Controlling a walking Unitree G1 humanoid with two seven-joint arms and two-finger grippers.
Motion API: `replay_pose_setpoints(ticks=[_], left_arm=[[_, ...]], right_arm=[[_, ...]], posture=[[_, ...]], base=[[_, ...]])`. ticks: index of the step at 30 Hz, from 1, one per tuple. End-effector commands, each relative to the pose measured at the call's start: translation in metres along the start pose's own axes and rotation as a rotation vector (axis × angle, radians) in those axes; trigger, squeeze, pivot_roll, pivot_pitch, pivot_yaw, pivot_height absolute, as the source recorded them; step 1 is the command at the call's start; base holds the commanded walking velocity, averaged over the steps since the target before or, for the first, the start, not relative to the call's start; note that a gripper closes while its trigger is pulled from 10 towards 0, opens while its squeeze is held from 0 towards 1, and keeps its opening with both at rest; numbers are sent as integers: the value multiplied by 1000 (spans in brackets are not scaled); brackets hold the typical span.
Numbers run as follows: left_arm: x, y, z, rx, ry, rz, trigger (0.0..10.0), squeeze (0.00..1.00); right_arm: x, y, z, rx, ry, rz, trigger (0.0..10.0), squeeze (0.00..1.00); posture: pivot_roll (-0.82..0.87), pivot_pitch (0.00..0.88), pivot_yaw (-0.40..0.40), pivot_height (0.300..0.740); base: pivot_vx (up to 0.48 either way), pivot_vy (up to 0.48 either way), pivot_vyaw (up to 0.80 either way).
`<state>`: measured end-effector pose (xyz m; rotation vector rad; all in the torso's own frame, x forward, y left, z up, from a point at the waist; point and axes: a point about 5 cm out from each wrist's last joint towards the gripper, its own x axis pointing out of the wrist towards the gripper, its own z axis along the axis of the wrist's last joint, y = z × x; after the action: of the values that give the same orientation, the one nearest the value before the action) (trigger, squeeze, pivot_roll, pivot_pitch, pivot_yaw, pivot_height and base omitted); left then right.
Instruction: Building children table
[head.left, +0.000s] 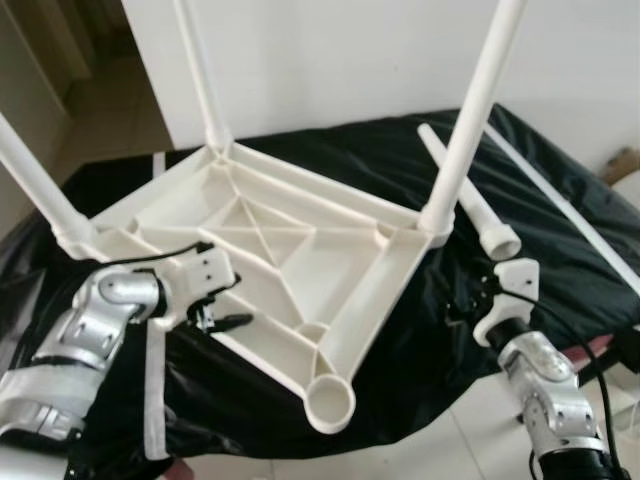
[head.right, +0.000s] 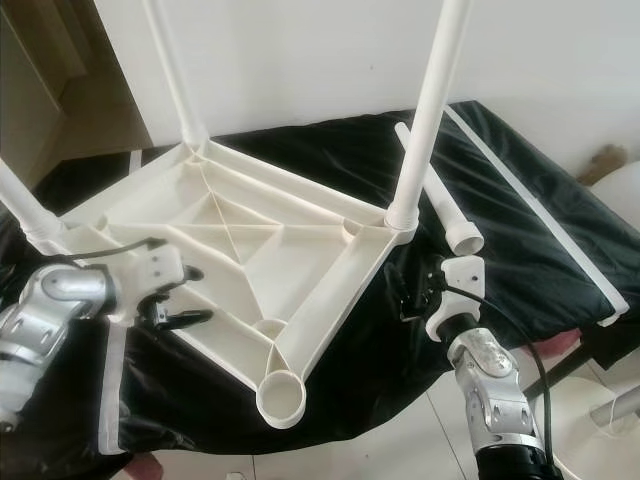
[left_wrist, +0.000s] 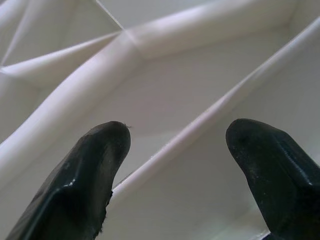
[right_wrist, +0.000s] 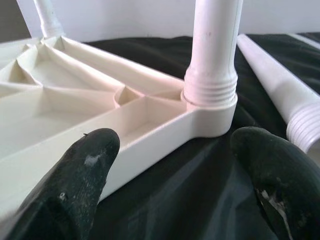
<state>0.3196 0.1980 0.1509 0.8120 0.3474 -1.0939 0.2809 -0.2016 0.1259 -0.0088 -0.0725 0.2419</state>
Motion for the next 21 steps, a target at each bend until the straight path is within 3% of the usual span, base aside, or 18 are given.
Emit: replay_pose_setpoints(ticks=[1, 10, 15, 21], left_arm=[[2, -1, -4, 21, 33, 4, 10000, 0], [15, -1, -4, 83, 78, -3, 10000, 0], [25, 9, 3, 190, 142, -13, 10000, 0], [30, 17, 6, 159, 166, -26, 10000, 0]], right_arm=[[0, -1, 0, -4, 10, 10, 10000, 0], [2, -1, 2, -13, 12, 14, 10000, 0], [7, -1, 4, -25, 17, 26, 10000, 0], [11, -2, 7, -31, 10, 29, 10000, 0]], posture=[[-69, 4, 35, 740], [-61, 7, 23, 740], [-55, 9, 23, 740], [-59, 11, 32, 740]], base=[[0, 0, 0], [0, 0, 0], [0, 0, 0], [0, 0, 0]])
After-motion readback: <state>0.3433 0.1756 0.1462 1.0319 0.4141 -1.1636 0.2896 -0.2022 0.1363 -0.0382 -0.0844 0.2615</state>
